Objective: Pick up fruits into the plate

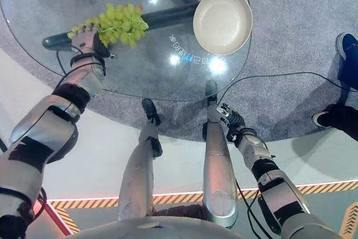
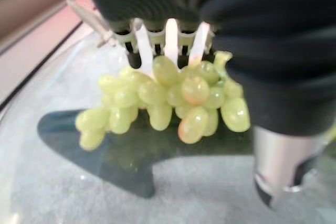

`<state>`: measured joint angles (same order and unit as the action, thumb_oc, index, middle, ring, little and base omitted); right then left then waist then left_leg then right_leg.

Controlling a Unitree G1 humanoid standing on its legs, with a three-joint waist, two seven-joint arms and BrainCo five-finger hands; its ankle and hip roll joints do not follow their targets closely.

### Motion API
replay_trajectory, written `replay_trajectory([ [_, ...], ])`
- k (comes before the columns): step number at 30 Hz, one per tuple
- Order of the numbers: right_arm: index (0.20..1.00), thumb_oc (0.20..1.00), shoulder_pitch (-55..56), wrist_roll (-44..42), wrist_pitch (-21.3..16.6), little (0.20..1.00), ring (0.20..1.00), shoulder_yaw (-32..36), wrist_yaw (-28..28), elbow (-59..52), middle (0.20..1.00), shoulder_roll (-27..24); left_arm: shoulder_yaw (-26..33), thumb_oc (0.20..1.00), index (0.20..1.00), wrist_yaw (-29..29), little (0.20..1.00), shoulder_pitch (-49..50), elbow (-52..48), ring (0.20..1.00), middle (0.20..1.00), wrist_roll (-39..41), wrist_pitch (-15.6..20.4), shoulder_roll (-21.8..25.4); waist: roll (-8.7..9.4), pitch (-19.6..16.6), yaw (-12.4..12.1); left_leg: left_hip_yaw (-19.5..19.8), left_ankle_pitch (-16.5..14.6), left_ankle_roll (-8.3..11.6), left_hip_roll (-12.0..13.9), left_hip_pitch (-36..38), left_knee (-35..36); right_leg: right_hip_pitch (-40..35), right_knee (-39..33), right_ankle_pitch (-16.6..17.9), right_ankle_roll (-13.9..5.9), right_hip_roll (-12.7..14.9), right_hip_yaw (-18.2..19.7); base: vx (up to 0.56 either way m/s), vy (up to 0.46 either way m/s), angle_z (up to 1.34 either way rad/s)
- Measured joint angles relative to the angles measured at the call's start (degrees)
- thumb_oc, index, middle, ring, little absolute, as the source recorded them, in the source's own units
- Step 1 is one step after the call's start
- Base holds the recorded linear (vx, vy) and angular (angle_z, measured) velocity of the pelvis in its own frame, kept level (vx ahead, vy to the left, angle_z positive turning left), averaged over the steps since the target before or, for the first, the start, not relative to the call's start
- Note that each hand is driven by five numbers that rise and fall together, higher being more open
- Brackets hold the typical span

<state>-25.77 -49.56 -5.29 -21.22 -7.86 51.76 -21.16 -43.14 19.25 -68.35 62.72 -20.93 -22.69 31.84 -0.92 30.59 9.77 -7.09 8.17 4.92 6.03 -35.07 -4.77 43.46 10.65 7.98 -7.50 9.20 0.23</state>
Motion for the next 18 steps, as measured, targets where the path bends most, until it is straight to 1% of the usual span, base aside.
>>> replay_trajectory([
  [2, 1.000, 1.000, 0.0, -1.3, -0.2, 1.000, 1.000, -0.1, -0.3, -0.9, 1.000, 0.2, -0.1, 1.000, 1.000, 0.8, 1.000, -1.0, 0.5, 1.000, 1.000, -1.1, -1.3, 0.1, 0.78, -0.3, 0.1, -0.6, -0.1, 0.07, 0.0, -1.1, -0.4, 1.5, 0.6, 0.0, 0.00, 0.0, 0.5, -0.02, -0.009, -0.07],
  [6, 1.000, 1.000, -0.1, -3.7, -0.9, 1.000, 1.000, -0.6, -1.1, -1.8, 1.000, 0.5, -0.4, 1.000, 1.000, 4.4, 1.000, -3.0, 2.5, 1.000, 1.000, -1.7, -3.7, 0.1, 2.37, -0.4, 0.9, -0.8, -0.2, 0.07, 0.0, -2.9, -1.3, 3.4, 1.3, 0.1, 0.08, -0.1, 0.9, 0.00, -0.003, -0.02],
  [9, 1.000, 1.000, -0.1, -4.8, -1.1, 1.000, 1.000, -1.1, -1.4, -2.0, 1.000, 0.9, -0.5, 1.000, 1.000, 6.8, 1.000, -3.7, 4.0, 1.000, 1.000, -1.5, -4.7, 0.1, 3.40, -0.9, 1.5, -0.8, -0.4, 0.12, 0.0, -4.1, -1.9, 4.4, 1.4, 0.0, 0.03, -0.1, 0.9, -0.01, -0.021, 0.00],
  [14, 1.000, 1.000, -0.1, -5.6, -1.3, 1.000, 1.000, -1.3, -1.5, -2.4, 1.000, 2.1, -1.0, 1.000, 1.000, 10.3, 1.000, -3.9, 4.1, 1.000, 1.000, -1.5, -5.0, 0.0, 3.67, -1.0, 1.4, -0.5, -0.4, 0.14, 0.0, -5.0, -2.4, 4.9, 1.5, 0.2, 0.22, -0.1, 0.8, -0.01, -0.021, 0.01],
  [18, 1.000, 1.000, -0.4, -6.1, -1.5, 1.000, 1.000, -1.7, -1.7, -2.7, 1.000, 2.2, -1.0, 1.000, 1.000, 12.0, 1.000, -3.9, 4.6, 1.000, 1.000, -1.6, -6.5, 0.0, 3.67, -1.0, 1.3, -0.4, -0.7, 0.27, 0.1, -5.5, -3.1, 5.1, 1.5, 0.2, 0.21, -0.1, 0.8, 0.00, 0.000, 0.00],
])
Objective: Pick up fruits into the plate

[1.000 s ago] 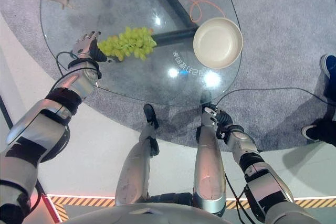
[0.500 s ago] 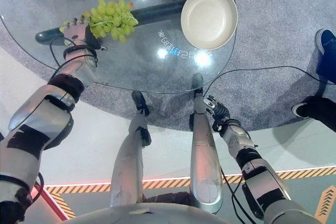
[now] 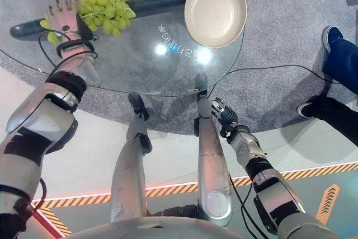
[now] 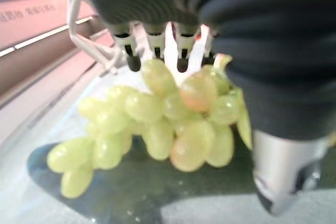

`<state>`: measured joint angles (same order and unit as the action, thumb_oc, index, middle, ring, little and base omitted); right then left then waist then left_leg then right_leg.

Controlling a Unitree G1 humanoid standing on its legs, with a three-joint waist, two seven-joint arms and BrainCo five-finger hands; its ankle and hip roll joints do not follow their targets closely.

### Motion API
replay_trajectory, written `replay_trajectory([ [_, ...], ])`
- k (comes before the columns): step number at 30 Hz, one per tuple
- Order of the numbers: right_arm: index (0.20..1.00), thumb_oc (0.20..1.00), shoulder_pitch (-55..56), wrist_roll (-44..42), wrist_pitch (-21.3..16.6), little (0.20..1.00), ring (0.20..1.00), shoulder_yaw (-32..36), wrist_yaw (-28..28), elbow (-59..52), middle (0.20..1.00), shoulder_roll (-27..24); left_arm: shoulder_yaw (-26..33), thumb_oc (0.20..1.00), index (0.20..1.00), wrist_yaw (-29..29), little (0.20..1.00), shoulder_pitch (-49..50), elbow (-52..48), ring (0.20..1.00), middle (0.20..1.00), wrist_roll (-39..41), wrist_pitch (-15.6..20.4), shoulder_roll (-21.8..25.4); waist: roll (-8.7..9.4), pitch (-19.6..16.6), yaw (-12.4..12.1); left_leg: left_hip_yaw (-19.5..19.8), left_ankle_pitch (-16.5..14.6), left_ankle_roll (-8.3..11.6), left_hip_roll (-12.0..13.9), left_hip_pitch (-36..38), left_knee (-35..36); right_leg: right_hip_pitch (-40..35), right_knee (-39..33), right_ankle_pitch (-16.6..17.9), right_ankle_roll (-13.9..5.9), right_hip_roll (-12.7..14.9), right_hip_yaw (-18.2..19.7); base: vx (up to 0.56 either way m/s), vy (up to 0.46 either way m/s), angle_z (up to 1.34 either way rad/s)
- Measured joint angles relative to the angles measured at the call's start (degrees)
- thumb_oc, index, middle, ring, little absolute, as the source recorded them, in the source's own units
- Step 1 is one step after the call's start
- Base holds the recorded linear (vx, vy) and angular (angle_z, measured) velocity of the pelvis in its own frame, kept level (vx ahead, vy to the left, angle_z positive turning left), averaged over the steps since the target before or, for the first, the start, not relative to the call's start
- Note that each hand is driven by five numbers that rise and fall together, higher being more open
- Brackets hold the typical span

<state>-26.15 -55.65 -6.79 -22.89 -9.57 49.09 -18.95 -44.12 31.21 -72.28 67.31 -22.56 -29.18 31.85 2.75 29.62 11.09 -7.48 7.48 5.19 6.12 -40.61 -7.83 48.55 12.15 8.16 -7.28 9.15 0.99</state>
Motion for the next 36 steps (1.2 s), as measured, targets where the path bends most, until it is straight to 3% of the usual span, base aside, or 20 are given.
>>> replay_trajectory([
  [7, 1.000, 1.000, -0.6, -1.1, -0.8, 1.000, 1.000, 0.0, -0.7, 0.0, 1.000, 0.0, 0.0, 1.000, 1.000, -0.7, 1.000, -0.9, 1.6, 1.000, 1.000, -2.7, -2.2, 0.1, 0.02, 0.0, 0.0, 0.1, -0.2, 0.17, 0.0, -1.2, -0.4, 1.0, 0.0, 0.0, 0.00, 0.0, 0.0, 0.00, 0.000, 0.00],
  [8, 1.000, 1.000, -0.7, -1.3, -0.8, 1.000, 1.000, 0.0, -0.7, 0.0, 1.000, -0.1, -0.2, 0.906, 0.906, -1.0, 0.906, -1.4, 1.8, 0.906, 0.906, -3.3, -2.3, 0.2, 0.03, 0.0, 0.0, 0.1, -0.3, 0.11, 0.0, -2.0, -0.9, 1.6, 0.2, 0.0, 0.00, 0.0, 0.0, 0.00, 0.000, 0.00],
  [9, 1.000, 1.000, -0.9, -1.3, -0.8, 1.000, 1.000, 0.1, -0.8, 0.0, 1.000, -0.1, -0.6, 0.454, 0.454, -1.5, 0.454, -2.1, 2.1, 0.454, 0.454, -3.9, -2.3, 0.3, 0.03, 0.0, 0.0, 0.1, -0.3, 0.08, 0.0, -2.6, -1.0, 2.1, 0.3, 0.1, 0.04, 0.1, 0.0, 0.00, 0.000, 0.00],
  [10, 1.000, 1.000, -0.9, -1.3, -0.8, 1.000, 1.000, 0.1, -0.8, 0.0, 1.000, -0.1, -0.6, 0.200, 0.200, -1.9, 0.200, -2.4, 2.2, 0.200, 0.200, -4.2, -2.3, 0.4, 0.03, 0.0, 0.0, 0.1, -0.3, 0.07, 0.0, -2.9, -1.1, 2.4, 0.4, 0.1, 0.06, 0.1, 0.0, 0.00, 0.000, 0.00],
  [36, 1.000, 1.000, -1.4, -1.7, -0.9, 1.000, 1.000, 0.1, -0.8, -0.2, 1.000, 0.0, -1.2, 0.200, 0.200, -6.3, 0.200, -4.2, 3.0, 0.200, 0.200, -5.6, -2.2, 0.6, 0.03, 0.0, -0.2, 0.4, -0.8, 0.03, 0.0, -3.9, -2.8, 3.2, 1.2, 0.0, 0.06, 0.1, 0.1, 0.00, 0.000, 0.00],
])
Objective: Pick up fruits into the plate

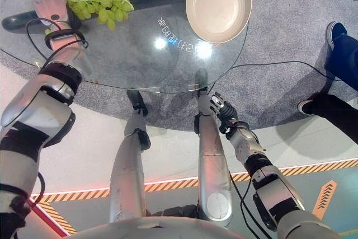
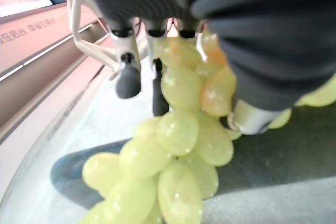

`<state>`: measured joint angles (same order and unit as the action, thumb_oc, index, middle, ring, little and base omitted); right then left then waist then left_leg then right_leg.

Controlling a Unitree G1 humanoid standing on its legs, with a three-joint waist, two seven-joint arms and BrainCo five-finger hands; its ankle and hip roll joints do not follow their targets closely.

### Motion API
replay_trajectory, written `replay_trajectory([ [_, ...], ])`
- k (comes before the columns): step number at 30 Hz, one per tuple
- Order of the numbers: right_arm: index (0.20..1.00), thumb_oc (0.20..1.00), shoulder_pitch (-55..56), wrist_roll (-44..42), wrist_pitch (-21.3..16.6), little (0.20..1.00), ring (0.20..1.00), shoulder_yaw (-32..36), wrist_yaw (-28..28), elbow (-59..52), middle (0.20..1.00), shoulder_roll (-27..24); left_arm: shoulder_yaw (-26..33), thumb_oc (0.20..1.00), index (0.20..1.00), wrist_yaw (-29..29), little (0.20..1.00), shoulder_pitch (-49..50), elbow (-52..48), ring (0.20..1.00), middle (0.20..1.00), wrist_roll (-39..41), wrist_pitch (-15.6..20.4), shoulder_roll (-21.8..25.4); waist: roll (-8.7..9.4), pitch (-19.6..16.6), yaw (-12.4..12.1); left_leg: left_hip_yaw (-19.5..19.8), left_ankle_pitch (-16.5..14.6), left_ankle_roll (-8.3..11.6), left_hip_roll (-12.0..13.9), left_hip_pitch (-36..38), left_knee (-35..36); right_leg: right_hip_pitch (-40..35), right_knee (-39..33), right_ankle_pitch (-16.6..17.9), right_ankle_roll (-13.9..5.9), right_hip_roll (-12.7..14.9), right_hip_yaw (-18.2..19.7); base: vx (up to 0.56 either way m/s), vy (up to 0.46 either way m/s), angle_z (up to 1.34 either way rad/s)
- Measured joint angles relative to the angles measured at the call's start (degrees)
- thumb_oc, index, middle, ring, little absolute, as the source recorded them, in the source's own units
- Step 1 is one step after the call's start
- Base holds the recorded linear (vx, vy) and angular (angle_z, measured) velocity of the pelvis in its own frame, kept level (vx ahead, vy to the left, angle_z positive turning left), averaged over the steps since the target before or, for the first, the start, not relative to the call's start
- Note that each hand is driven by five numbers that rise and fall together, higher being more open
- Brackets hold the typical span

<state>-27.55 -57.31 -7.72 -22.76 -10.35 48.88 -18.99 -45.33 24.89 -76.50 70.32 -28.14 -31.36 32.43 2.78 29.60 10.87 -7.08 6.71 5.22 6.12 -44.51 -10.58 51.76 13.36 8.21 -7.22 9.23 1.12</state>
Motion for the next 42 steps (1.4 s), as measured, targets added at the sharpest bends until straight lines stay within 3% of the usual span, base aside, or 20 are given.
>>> replay_trajectory([
  [8, 1.000, 1.000, 0.0, 0.0, 0.0, 1.000, 1.000, 0.0, 0.0, 0.0, 1.000, 0.0, 0.1, 0.200, 0.200, 0.1, 0.200, 0.8, -1.9, 0.200, 0.200, 3.7, 2.7, 0.1, 0.00, 0.0, -0.8, 0.1, 0.0, -0.01, 0.0, 1.3, -0.1, -1.2, 0.7, 0.0, 0.02, 0.0, 0.0, 0.00, 0.000, 0.00],
  [21, 1.000, 1.000, 2.0, 0.1, -0.7, 1.000, 1.000, 0.6, -0.2, 0.2, 1.000, 0.3, 2.6, 0.200, 0.200, 0.0, 0.200, 10.0, -10.4, 0.200, 0.200, 9.1, 11.4, 1.1, -0.12, 0.1, -2.7, 0.3, 0.7, 0.43, 0.0, 15.6, 4.4, -14.9, -2.1, -0.6, 0.02, -0.1, -0.7, 0.00, 0.000, 0.00],
  [32, 1.000, 1.000, 6.7, 0.5, -1.1, 1.000, 1.000, 4.3, -1.5, -2.3, 1.000, 0.8, 7.0, 0.200, 0.200, -0.5, 0.200, 15.8, -20.2, 0.200, 0.200, 9.2, 15.4, 8.3, -0.93, 0.5, -4.5, 1.0, 1.9, 0.14, -0.2, 30.4, 10.4, -30.5, -7.7, -0.3, 0.06, 0.1, -3.5, 0.00, 0.011, 0.06],
  [39, 1.000, 1.000, 8.5, 1.8, -2.3, 1.000, 1.000, 5.1, -1.7, -5.2, 1.000, 0.3, 7.5, 0.200, 0.200, -1.5, 0.200, 17.4, -25.1, 0.200, 0.200, 9.0, 16.7, 11.8, -2.00, 0.3, -4.8, 1.2, 2.1, 0.22, -0.1, 34.2, 12.5, -34.9, -10.1, -0.2, 0.13, 0.1, -4.4, 0.00, -0.003, 0.03],
  [42, 1.000, 1.000, 11.2, 4.7, -3.2, 1.000, 1.000, 5.1, -1.2, -12.1, 1.000, -1.0, 7.5, 0.200, 0.200, -3.6, 0.200, 18.8, -30.1, 0.200, 0.200, 8.8, 17.1, 13.4, -2.34, 0.3, -4.6, 1.6, 2.3, 0.25, -0.1, 36.0, 13.4, -37.0, -11.2, 0.0, 0.15, 0.1, -5.0, 0.02, -0.031, 0.06],
])
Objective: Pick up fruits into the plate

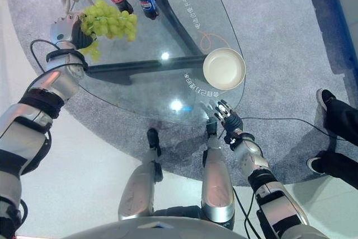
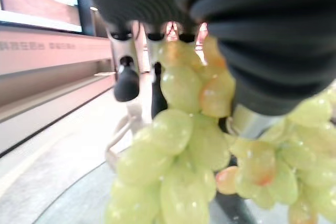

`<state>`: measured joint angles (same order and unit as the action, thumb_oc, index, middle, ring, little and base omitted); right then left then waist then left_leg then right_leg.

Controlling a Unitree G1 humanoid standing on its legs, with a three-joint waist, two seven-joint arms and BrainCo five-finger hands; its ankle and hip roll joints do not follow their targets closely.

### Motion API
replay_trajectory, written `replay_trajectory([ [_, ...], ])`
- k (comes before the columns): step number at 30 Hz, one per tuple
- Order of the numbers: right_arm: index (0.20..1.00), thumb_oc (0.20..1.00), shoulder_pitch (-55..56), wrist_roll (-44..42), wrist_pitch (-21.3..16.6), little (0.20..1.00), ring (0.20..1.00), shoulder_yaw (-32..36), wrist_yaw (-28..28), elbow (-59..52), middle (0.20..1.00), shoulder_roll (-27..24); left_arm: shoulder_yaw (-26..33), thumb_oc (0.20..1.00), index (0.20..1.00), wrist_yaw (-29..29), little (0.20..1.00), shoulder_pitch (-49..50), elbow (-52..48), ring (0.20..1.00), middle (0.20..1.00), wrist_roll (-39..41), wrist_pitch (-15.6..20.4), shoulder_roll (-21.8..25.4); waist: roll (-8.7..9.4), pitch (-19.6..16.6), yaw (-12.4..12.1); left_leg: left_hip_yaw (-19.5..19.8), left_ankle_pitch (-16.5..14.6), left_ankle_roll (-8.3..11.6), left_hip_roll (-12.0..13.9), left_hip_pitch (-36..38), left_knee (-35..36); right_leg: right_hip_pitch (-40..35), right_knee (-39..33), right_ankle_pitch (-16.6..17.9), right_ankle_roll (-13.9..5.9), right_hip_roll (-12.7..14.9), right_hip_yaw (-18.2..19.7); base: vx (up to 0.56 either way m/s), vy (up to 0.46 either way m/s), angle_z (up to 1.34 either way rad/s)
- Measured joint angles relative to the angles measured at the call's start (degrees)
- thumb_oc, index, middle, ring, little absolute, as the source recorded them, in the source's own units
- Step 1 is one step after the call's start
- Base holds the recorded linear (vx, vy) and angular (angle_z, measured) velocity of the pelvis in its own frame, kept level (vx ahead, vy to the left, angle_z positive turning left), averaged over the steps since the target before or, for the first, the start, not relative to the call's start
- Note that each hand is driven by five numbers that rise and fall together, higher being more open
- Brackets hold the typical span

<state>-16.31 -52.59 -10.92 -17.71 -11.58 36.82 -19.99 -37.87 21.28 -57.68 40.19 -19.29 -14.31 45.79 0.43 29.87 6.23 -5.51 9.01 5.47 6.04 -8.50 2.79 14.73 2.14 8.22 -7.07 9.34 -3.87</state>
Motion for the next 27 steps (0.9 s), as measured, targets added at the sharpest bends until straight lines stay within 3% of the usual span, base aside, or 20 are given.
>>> replay_trajectory([
  [7, 1.000, 1.000, 2.0, 12.4, -1.0, 1.000, 1.000, 3.7, 1.2, -18.6, 1.000, -6.1, 0.2, 0.200, 0.200, -5.7, 0.200, 3.2, -12.3, 0.200, 0.200, -4.6, 3.2, 5.5, -0.39, -0.3, 0.3, 0.1, -0.1, 0.19, 0.1, 5.3, 2.2, -6.9, -4.7, 1.0, -0.05, -0.2, -1.2, 0.08, -0.051, 0.03],
  [11, 1.000, 1.000, 0.4, 21.6, 0.0, 1.000, 1.000, 7.2, 1.0, -27.9, 1.000, -12.8, 1.4, 0.200, 0.200, -9.8, 0.200, 4.6, -19.1, 0.200, 0.200, -8.7, 6.5, 11.2, -0.33, -0.7, 0.0, 0.3, -0.7, 0.49, 0.2, 8.1, 2.3, -10.7, -6.2, 1.1, -0.13, -0.3, -1.8, 0.14, -0.039, 0.08],
  [16, 1.000, 1.000, -3.1, 27.0, 6.5, 1.000, 1.000, 12.8, -3.8, -35.7, 1.000, -24.4, 4.1, 0.200, 0.200, -15.9, 0.200, 5.6, -27.2, 0.200, 0.200, -12.5, 12.5, 18.8, -0.27, -1.6, -1.0, 0.6, -1.6, 0.70, 0.3, 12.8, 2.3, -16.3, -7.4, 1.1, -0.15, -0.3, -3.1, 0.15, -0.017, 0.05],
  [17, 1.000, 1.000, -3.2, 27.0, 7.1, 1.000, 1.000, 13.5, -4.5, -35.9, 1.000, -24.9, 4.5, 0.200, 0.200, -16.2, 0.200, 6.6, -27.9, 0.200, 0.200, -12.5, 13.5, 19.0, -0.38, -3.8, -1.3, 0.5, -2.1, 0.75, 0.4, 12.3, 2.3, -15.9, -7.4, 0.7, -0.39, -0.3, -3.1, 0.15, -0.020, 0.05],
  [18, 1.000, 1.000, -3.1, 26.8, 8.9, 1.000, 1.000, 13.6, -6.3, -36.2, 1.000, -25.6, 4.5, 0.200, 0.200, -17.5, 0.200, 8.0, -28.8, 0.200, 0.200, -13.0, 15.3, 19.0, -0.44, -8.6, -1.4, 0.5, -3.0, 1.04, 0.4, 11.4, 2.3, -15.1, -7.4, 0.2, -0.59, -0.3, -3.2, 0.14, -0.019, 0.03],
  [22, 1.000, 1.000, -3.4, 22.2, 14.3, 1.000, 1.000, 12.1, -12.4, -37.0, 1.000, -28.4, 3.4, 0.200, 0.200, -20.8, 0.200, 8.4, -32.2, 0.200, 0.200, -13.7, 20.9, 19.4, -0.49, -14.8, -2.2, 1.4, -3.2, 0.77, 0.1, 12.8, 2.3, -17.2, -7.4, -0.7, -0.88, 0.0, -4.5, 0.11, -0.019, 0.13],
  [27, 1.000, 1.000, -3.9, 17.4, 18.7, 1.000, 1.000, 8.4, -17.2, -37.0, 1.000, -28.4, -0.2, 0.200, 0.200, -22.1, 0.200, 8.1, -34.9, 0.200, 0.200, -14.0, 26.4, 19.7, -0.69, -17.2, -3.1, 2.4, -3.2, 0.72, 0.0, 14.2, 2.3, -19.3, -7.4, -1.1, -1.06, 0.2, -5.5, 0.07, -0.008, 0.14],
])
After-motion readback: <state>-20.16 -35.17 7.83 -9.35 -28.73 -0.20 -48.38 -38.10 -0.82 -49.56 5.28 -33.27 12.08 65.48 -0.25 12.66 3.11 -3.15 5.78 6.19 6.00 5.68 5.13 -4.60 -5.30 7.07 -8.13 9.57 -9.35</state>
